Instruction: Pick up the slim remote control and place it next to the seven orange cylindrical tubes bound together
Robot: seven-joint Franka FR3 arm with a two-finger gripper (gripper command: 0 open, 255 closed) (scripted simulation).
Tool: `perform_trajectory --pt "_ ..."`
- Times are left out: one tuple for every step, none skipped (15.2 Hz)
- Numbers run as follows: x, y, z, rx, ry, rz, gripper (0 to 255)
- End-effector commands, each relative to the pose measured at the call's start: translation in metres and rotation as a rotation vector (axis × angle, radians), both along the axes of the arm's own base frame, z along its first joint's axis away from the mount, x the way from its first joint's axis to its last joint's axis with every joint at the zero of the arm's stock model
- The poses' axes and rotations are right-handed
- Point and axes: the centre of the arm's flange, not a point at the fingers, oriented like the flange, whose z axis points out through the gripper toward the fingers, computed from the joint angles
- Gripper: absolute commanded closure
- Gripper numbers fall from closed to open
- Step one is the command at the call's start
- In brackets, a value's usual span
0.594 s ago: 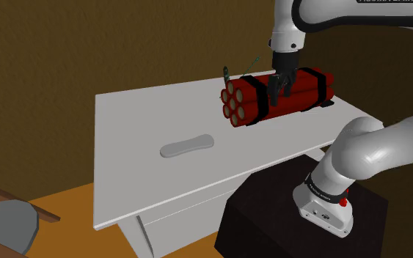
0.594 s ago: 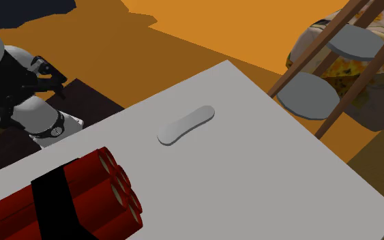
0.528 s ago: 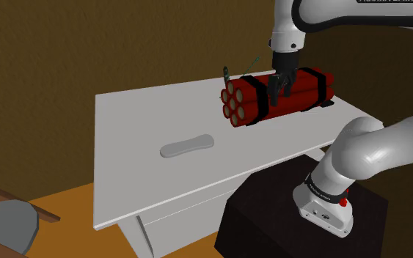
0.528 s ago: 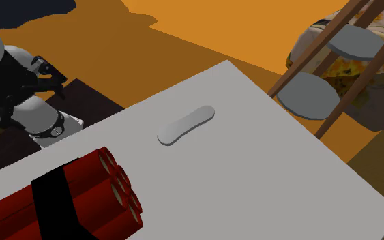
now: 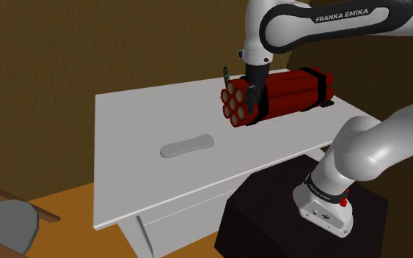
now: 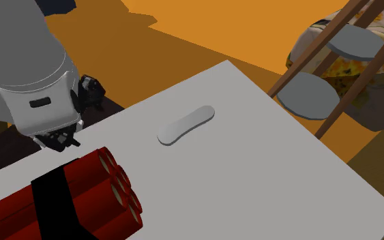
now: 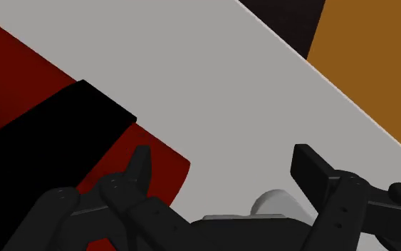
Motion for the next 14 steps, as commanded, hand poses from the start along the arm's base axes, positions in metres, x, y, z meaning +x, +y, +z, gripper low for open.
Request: perform_trajectory --pt "0.017 0.014 -0.012 0.008 -0.019 0.086 0" --pt "0.024 0.021 -0.018 0.011 -0.026 0.128 0" --pt "0.032 0.030 -0.024 0.015 -0.034 0.169 0" --pt "0.039 0.038 -0.030 0.018 -0.042 0.211 0" --pt "0.046 0.047 -0.036 0.022 -0.050 0.252 0" --pt "0.052 0.056 -0.041 0.025 -0.058 0.294 0" --pt "0.058 0.065 -0.047 0.029 -0.065 0.335 0" --pt "0.064 0.075 -0.053 0.032 -0.073 0.377 0" --pt "0.069 0.085 -0.058 0.036 -0.081 0.418 0" --pt "0.074 0.095 -0.063 0.039 -0.089 0.460 0" --pt "0.079 0.105 -0.069 0.042 -0.097 0.501 0" --pt "0.083 0.115 -0.074 0.046 -0.105 0.543 0" --pt "0.087 0.126 -0.079 0.049 -0.112 0.585 0" --pt "0.091 0.137 -0.084 0.053 -0.120 0.626 0"
